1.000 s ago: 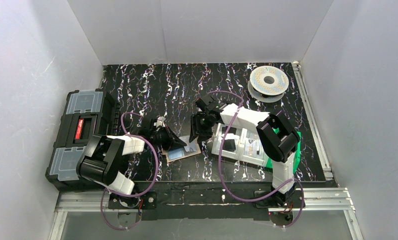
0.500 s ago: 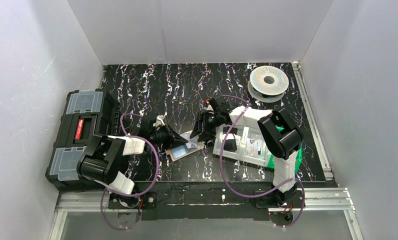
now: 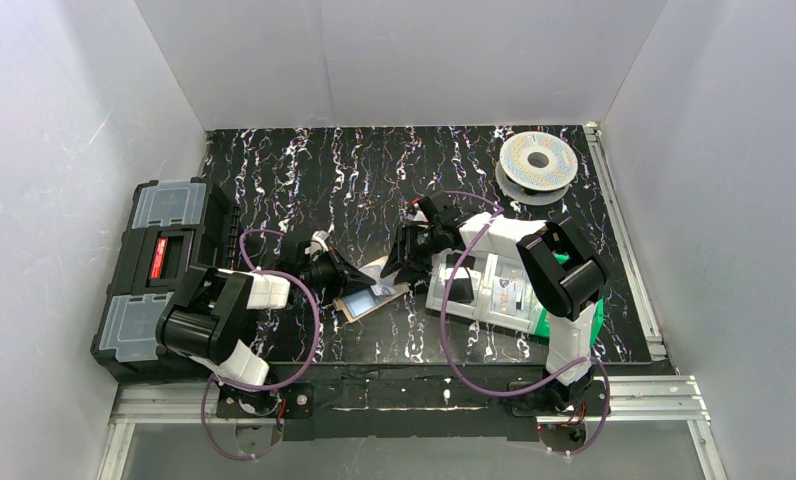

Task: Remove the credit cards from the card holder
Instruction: Remove the credit card from the card holder.

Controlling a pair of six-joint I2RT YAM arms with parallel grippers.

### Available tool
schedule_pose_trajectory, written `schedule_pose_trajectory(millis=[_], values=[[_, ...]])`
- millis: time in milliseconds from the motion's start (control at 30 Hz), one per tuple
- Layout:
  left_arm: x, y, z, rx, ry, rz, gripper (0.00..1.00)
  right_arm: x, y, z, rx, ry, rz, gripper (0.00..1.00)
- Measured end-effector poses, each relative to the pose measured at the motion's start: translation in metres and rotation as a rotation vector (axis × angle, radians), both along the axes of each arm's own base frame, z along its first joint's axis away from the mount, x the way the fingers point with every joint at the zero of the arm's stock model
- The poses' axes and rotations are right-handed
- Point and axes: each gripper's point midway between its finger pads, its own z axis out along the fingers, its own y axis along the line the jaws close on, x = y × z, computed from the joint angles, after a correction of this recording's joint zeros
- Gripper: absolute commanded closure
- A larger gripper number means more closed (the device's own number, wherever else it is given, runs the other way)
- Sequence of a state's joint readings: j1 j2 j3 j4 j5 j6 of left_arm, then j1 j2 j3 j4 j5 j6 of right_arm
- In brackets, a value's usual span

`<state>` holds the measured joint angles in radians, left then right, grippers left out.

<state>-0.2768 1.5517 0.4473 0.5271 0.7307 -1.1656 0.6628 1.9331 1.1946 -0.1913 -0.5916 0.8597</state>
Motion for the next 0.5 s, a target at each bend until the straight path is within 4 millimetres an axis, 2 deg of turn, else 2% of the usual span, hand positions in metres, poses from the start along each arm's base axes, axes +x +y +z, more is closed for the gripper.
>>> schedule_pose_trajectory(millis=[233,500], values=[[-0.003,-0.001,-0.008,-0.014,0.026,0.001,1.00,-0.005,0.006,0.005,0.061,0.039,0.005,0.47],[-0.001,-0.002,-0.007,-0.027,0.022,0.003,1.00,-0.008,-0.002,-0.005,-0.007,0.057,-0.010,0.42]])
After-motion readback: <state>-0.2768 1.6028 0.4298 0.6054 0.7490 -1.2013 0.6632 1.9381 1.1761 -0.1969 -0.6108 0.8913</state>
